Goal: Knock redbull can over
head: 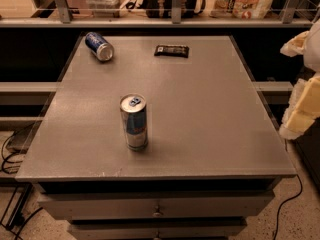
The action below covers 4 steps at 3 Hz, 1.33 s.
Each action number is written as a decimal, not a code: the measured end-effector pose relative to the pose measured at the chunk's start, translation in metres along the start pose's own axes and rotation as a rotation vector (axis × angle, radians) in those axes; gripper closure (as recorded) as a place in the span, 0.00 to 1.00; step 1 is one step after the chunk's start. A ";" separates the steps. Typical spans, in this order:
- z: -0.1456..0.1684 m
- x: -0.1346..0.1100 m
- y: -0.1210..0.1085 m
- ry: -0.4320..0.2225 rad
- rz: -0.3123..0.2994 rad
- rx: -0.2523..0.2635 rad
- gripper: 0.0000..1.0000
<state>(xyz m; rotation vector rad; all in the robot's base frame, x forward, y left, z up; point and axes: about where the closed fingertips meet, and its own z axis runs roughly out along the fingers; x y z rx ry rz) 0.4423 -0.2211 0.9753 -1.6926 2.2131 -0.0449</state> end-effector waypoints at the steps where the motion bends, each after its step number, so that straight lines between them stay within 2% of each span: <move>1: 0.016 0.001 -0.001 -0.134 0.011 -0.027 0.00; 2: 0.030 -0.023 0.009 -0.311 -0.002 -0.065 0.00; 3: 0.043 -0.058 0.021 -0.469 -0.040 -0.105 0.00; 4: 0.055 -0.095 0.031 -0.579 -0.090 -0.155 0.00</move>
Offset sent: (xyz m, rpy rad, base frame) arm 0.0012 0.0690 -0.0317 0.5438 -0.0461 0.1812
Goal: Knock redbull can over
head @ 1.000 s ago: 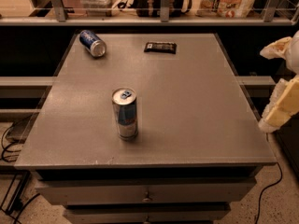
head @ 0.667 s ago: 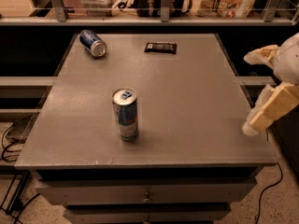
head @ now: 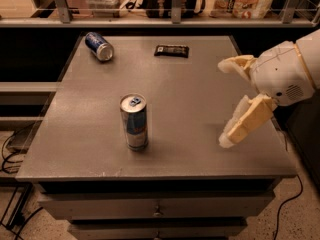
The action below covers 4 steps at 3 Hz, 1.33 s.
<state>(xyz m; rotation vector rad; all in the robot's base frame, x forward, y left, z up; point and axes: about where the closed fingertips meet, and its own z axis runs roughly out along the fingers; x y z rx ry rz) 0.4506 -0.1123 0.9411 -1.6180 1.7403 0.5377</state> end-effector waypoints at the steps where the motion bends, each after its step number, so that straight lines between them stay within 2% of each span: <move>1: 0.024 -0.021 0.005 -0.043 0.001 -0.047 0.00; 2: 0.025 -0.022 0.005 -0.045 0.001 -0.048 0.00; 3: 0.042 -0.029 0.009 -0.074 0.004 -0.072 0.00; 4: 0.071 -0.043 0.015 -0.154 -0.008 -0.121 0.00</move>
Offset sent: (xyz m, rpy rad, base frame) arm -0.0003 0.0278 -0.0020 0.0357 0.0225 0.0353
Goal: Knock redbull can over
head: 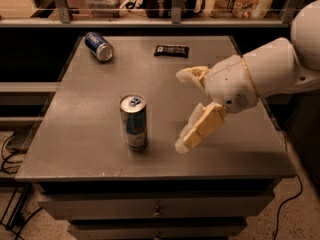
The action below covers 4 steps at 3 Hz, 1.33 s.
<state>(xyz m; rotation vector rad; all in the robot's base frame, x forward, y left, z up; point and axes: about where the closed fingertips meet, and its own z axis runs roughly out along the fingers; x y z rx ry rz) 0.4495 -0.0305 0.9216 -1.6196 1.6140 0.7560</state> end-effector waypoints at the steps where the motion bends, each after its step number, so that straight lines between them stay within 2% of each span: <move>1: 0.032 -0.009 0.003 -0.081 -0.010 -0.055 0.00; 2: 0.065 -0.019 0.003 -0.150 -0.019 -0.110 0.00; 3: 0.092 -0.026 0.000 -0.209 -0.025 -0.150 0.17; 4: 0.108 -0.030 -0.002 -0.253 -0.020 -0.168 0.41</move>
Offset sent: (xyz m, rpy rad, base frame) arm 0.0064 0.0988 -0.0371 0.2270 0.0741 0.1746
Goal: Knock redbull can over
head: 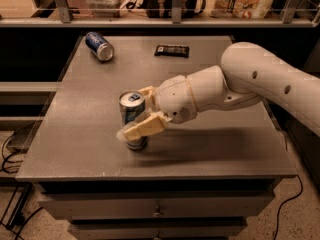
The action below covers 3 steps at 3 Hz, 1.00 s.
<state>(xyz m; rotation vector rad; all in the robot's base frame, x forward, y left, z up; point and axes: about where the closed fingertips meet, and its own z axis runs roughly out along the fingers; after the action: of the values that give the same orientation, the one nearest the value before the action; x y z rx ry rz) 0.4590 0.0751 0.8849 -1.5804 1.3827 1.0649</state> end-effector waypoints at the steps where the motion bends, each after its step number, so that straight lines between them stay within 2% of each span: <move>1: 0.004 -0.003 -0.003 -0.008 -0.010 -0.002 0.64; 2: -0.008 -0.012 -0.012 0.053 -0.043 0.015 0.88; 3: -0.027 -0.020 -0.028 0.193 -0.094 0.038 1.00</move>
Offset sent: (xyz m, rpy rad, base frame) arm 0.0318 -0.0209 0.0298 -0.1329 -0.1147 -0.0253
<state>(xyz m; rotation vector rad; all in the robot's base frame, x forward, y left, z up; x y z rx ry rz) 0.4880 0.0605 0.9134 -1.7394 1.4305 0.8436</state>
